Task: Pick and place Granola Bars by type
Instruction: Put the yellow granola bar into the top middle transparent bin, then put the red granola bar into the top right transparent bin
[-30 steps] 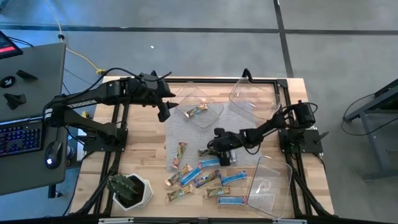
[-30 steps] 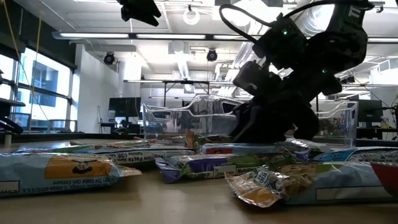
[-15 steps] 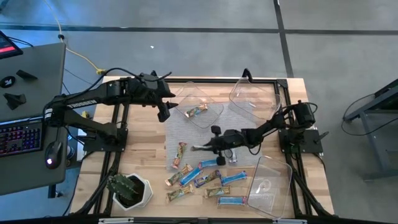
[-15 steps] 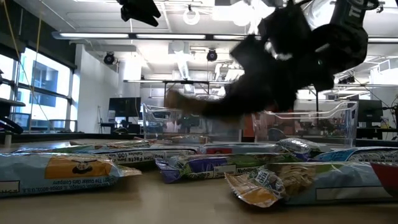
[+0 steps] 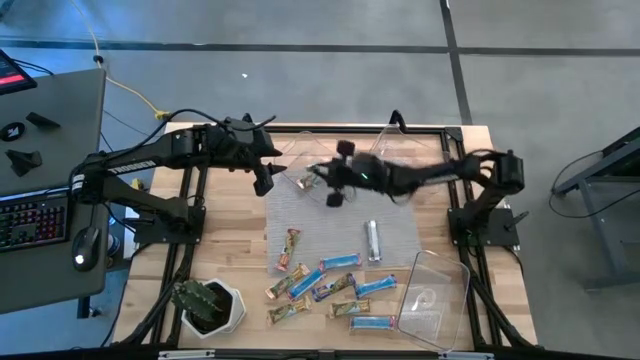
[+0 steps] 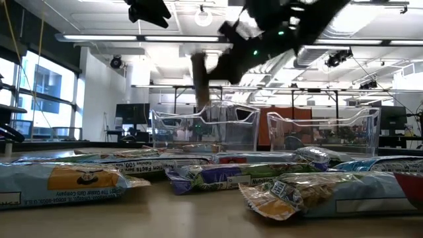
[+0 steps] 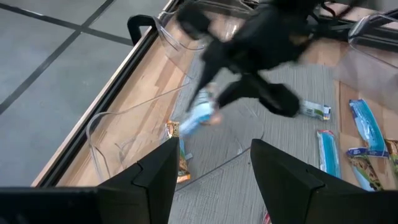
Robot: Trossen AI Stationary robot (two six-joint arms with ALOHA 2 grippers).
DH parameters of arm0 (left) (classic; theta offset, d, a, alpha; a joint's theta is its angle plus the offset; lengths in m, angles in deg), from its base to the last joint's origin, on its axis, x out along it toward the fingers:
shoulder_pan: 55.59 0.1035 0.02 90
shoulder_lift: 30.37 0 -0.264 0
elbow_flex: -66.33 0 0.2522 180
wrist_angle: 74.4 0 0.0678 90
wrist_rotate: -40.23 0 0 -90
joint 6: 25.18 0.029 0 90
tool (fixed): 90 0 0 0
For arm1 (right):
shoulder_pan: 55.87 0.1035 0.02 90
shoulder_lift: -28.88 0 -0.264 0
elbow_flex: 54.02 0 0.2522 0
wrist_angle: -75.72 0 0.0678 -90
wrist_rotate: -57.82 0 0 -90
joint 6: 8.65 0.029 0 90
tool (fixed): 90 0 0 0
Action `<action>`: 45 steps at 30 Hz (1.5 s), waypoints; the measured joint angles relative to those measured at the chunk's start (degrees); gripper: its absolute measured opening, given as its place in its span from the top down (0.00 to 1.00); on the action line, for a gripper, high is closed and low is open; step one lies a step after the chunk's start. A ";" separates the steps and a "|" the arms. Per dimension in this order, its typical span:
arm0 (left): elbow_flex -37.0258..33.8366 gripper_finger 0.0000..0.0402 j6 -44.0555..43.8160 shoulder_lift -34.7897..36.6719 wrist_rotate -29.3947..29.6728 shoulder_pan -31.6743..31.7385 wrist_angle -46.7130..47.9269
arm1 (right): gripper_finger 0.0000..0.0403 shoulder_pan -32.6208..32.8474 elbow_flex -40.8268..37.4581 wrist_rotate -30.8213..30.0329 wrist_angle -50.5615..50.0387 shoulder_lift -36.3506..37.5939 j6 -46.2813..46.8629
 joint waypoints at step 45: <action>0.00 0.52 -2.97 -0.02 -0.13 -0.01 6.23 | 0.65 14.04 14.86 19.12 -47.52 2.90 13.75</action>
